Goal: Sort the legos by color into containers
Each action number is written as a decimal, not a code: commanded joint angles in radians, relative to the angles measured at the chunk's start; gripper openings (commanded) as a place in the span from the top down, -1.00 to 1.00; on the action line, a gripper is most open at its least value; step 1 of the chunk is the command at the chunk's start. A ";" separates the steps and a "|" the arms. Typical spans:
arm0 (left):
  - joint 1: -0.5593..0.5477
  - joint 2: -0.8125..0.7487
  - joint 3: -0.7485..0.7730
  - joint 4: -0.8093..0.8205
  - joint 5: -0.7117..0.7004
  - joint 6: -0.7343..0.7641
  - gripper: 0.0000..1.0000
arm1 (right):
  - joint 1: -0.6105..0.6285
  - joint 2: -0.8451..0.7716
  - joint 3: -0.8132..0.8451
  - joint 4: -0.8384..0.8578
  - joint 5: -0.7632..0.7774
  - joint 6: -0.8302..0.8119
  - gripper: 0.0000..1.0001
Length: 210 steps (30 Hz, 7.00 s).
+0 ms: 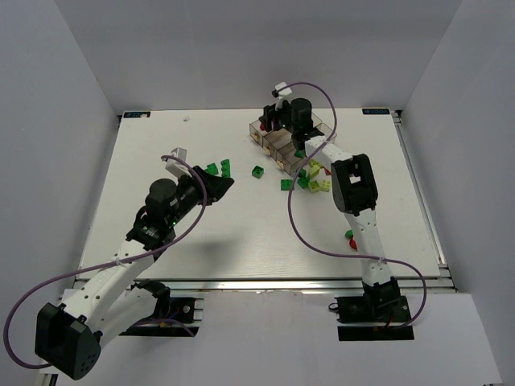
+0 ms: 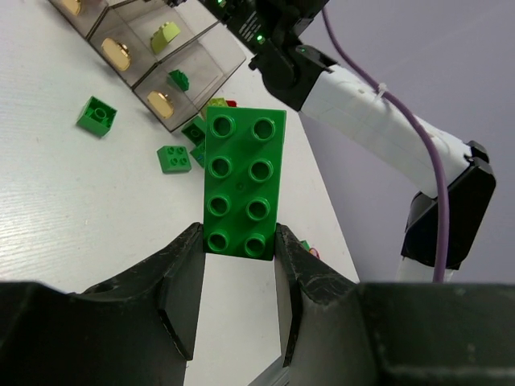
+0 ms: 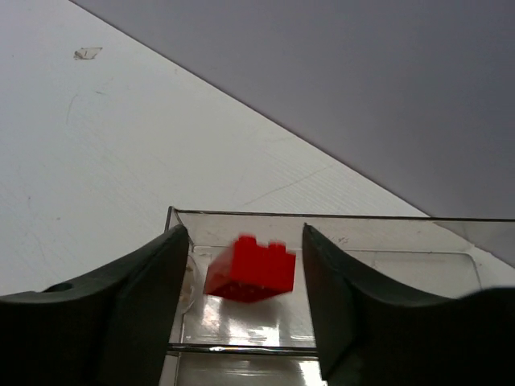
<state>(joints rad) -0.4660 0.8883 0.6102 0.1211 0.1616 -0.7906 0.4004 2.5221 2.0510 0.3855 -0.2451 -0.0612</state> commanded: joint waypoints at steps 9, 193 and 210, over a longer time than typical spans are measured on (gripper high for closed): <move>0.004 0.001 -0.038 0.137 0.068 -0.006 0.85 | -0.026 -0.167 -0.032 0.012 -0.155 -0.028 -0.79; -0.166 0.087 0.003 -0.222 -0.418 -0.107 -0.47 | -0.103 -0.593 -0.592 -0.298 -0.155 -0.072 0.80; -0.166 0.150 0.013 -0.201 -0.390 -0.108 -0.48 | -0.114 -0.505 -0.542 -0.313 -0.126 -0.141 -0.17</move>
<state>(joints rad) -0.6350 1.0306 0.6159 -0.0925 -0.2424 -0.8989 0.2962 2.0121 1.4647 0.0334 -0.3695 -0.1886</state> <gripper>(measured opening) 0.736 0.574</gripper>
